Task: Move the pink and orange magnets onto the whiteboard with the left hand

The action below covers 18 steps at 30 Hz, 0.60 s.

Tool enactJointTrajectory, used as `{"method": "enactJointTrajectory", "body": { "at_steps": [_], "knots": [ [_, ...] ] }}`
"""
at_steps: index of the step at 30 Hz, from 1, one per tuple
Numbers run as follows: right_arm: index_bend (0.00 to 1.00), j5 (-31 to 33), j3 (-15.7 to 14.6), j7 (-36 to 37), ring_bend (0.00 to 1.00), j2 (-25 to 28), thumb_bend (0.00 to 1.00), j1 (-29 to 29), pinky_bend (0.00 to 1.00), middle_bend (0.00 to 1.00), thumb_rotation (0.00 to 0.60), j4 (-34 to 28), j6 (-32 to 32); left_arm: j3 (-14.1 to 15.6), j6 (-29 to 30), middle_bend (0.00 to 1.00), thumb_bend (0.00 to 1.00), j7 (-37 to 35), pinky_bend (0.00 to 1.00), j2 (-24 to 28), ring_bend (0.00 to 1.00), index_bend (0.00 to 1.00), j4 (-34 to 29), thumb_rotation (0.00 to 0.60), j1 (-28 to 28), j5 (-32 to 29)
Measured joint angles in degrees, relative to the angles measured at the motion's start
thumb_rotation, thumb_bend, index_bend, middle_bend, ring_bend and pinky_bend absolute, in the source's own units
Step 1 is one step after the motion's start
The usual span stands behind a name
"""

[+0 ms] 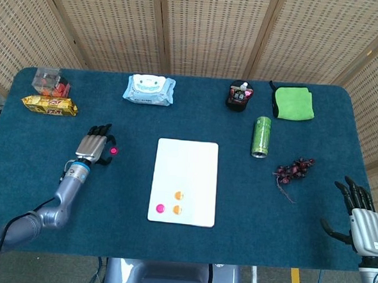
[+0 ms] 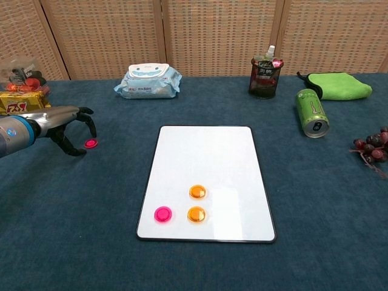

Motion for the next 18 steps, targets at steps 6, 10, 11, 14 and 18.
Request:
{"method": "enactJointTrajectory", "body": {
  "at_steps": [6,10,11,14,18],
  "knots": [
    [0.10,-0.01,0.02,0.11,0.00,-0.03,0.31,-0.03,0.00,0.00,0.600,0.02,0.06,-0.28,-0.02,0.00,0.35,0.60,0.00,-0.42,0.00,0.51,-0.06,0.600,-0.04,-0.24],
    [0.10,-0.02,0.03,0.19,0.00,-0.04,0.31,-0.04,0.00,0.00,0.600,0.06,0.09,-0.41,0.23,0.00,0.35,1.17,0.00,-0.57,0.00,0.54,-0.13,0.600,-0.02,-0.39],
    [0.10,-0.03,0.03,0.21,0.00,-0.03,0.31,-0.04,0.00,0.00,0.600,0.06,0.10,-0.44,0.35,0.00,0.35,1.40,0.00,-0.58,0.00,0.54,-0.21,0.600,0.02,-0.45],
    [0.10,-0.07,0.02,0.23,0.00,-0.04,0.31,-0.06,0.00,0.00,0.600,0.08,0.15,-0.56,0.63,0.00,0.35,1.77,0.00,-0.41,0.00,0.54,-0.66,0.600,0.12,-0.55],
    [0.10,-0.05,0.03,0.33,0.00,-0.03,0.31,-0.06,0.00,0.00,0.600,0.08,0.12,-0.79,1.02,0.00,0.35,2.02,0.00,0.17,0.00,0.54,-1.68,0.600,0.17,-0.51]
  ]
}}
